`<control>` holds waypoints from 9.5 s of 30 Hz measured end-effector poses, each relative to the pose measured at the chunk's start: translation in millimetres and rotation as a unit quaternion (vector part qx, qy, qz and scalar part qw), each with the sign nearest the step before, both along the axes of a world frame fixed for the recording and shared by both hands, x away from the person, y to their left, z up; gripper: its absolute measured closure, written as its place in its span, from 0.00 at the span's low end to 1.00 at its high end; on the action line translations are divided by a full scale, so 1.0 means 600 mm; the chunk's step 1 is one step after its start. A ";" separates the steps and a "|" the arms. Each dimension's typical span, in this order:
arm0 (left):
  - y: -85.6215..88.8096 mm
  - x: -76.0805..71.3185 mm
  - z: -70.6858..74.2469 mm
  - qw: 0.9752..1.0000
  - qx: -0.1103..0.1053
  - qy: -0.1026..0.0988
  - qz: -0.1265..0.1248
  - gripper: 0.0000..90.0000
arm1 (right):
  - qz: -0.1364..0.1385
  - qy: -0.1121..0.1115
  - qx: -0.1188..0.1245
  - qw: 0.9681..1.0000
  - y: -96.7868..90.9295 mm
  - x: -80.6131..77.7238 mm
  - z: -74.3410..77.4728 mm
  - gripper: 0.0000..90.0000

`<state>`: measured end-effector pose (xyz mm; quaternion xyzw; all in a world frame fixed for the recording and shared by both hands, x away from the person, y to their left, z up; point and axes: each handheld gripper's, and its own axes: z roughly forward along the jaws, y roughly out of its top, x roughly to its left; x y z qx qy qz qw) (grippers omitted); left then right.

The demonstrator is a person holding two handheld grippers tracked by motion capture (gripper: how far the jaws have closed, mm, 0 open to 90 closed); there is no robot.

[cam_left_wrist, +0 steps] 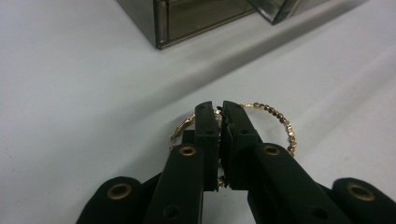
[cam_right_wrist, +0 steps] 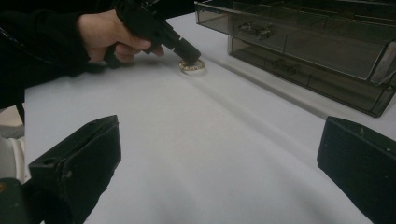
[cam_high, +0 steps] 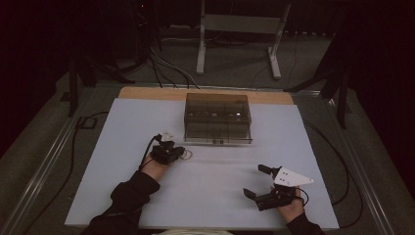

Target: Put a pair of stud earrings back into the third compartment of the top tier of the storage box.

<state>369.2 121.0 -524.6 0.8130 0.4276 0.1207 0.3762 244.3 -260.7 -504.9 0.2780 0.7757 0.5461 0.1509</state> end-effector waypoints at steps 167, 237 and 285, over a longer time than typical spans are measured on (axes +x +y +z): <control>0.054 -0.011 0.116 0.990 -0.091 -0.075 -0.078 0.04 | -0.005 0.006 0.005 1.000 0.000 0.001 0.000 0.00; 0.033 -0.011 0.022 1.000 0.024 0.002 -0.008 0.98 | -0.007 0.006 -0.001 1.000 0.001 0.001 0.000 0.00; -0.052 0.004 0.187 0.991 -0.023 -0.067 -0.110 0.98 | -0.007 0.008 0.002 1.000 0.000 0.002 0.000 0.00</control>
